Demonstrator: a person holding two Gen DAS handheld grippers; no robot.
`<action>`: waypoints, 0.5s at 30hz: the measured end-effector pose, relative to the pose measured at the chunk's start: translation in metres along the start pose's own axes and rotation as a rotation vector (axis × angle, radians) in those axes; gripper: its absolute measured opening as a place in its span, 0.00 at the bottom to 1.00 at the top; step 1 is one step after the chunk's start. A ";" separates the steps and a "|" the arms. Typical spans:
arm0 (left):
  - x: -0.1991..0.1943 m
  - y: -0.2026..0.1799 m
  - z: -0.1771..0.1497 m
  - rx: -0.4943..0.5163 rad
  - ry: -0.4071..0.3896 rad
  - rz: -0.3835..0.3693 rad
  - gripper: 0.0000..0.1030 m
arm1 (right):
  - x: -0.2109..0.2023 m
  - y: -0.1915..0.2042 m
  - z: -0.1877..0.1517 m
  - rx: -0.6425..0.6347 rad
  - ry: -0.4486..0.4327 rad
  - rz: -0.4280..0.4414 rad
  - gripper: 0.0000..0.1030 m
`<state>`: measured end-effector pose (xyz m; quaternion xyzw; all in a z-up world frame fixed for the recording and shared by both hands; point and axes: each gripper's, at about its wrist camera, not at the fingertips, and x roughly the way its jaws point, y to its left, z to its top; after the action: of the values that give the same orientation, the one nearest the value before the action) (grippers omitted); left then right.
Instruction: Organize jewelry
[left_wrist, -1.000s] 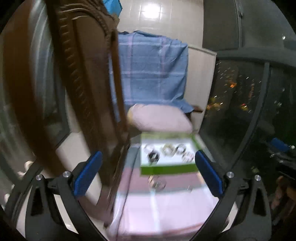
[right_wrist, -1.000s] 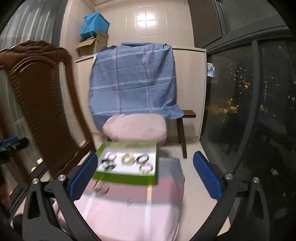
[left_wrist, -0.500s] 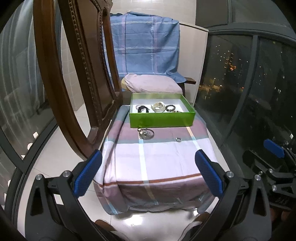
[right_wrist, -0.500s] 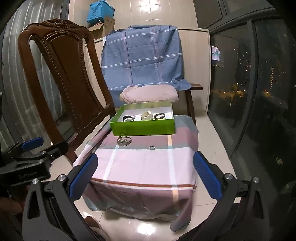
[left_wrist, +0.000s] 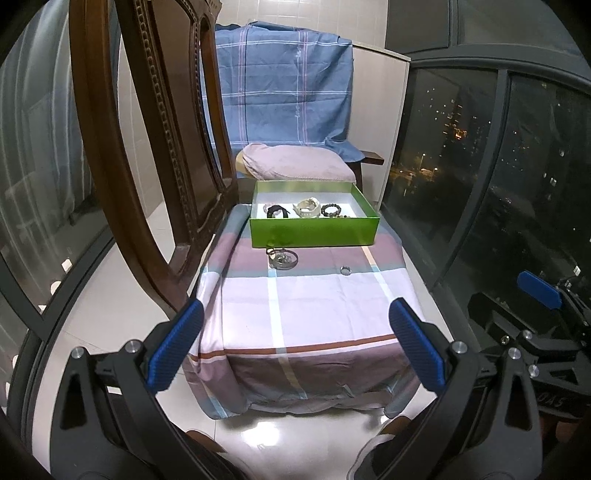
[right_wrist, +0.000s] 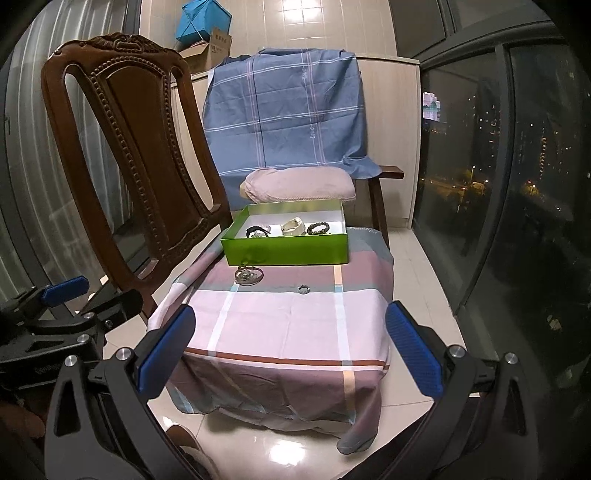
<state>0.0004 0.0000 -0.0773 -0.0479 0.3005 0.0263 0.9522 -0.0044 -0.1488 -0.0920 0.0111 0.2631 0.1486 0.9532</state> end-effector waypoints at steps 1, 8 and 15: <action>0.000 -0.001 0.000 0.003 0.000 0.002 0.96 | 0.000 0.000 0.000 -0.002 0.000 0.000 0.97; 0.001 -0.001 0.001 0.000 0.012 -0.009 0.96 | -0.001 0.000 0.000 -0.003 -0.005 -0.003 0.97; 0.002 -0.001 0.001 0.002 0.012 -0.008 0.96 | -0.001 0.001 -0.001 0.000 -0.006 -0.004 0.97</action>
<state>0.0029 -0.0012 -0.0780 -0.0481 0.3059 0.0219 0.9506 -0.0058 -0.1482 -0.0920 0.0109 0.2601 0.1468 0.9543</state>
